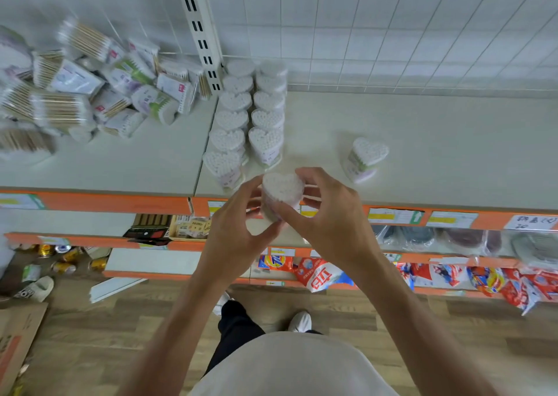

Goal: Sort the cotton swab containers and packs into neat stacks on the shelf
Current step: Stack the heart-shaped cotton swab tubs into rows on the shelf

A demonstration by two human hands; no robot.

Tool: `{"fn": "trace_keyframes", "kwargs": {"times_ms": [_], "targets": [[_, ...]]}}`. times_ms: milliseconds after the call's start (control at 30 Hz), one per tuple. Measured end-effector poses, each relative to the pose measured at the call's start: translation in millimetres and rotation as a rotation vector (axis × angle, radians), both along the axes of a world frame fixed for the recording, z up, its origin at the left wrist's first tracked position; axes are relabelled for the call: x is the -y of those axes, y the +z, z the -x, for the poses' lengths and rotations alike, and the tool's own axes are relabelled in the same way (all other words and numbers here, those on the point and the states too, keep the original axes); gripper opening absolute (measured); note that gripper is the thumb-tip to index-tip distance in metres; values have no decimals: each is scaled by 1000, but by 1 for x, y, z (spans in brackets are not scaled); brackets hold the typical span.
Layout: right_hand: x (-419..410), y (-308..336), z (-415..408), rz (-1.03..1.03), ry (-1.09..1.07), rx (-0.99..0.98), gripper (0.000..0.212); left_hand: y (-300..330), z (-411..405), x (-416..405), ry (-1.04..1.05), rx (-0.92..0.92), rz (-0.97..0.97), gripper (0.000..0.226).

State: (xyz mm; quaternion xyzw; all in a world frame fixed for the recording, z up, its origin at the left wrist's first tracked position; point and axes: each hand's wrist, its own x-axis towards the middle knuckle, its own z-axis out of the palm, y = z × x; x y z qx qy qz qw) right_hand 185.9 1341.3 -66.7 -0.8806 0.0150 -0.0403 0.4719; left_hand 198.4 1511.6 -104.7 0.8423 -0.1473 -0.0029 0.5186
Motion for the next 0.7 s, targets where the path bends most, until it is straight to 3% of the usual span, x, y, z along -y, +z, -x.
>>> {"fn": "trace_keyframes", "kwargs": {"times_ms": [100, 267, 700], "targets": [[-3, 3, -13, -7, -40, 57, 53, 14, -8, -16, 40, 45, -56, 75], [-16, -10, -45, 68, -79, 88, 59, 40, -34, -53, 117, 199, -212, 70], [-34, -43, -59, 99, -104, 64, 61, 34, -54, -77, 84, 164, -287, 62]]}}
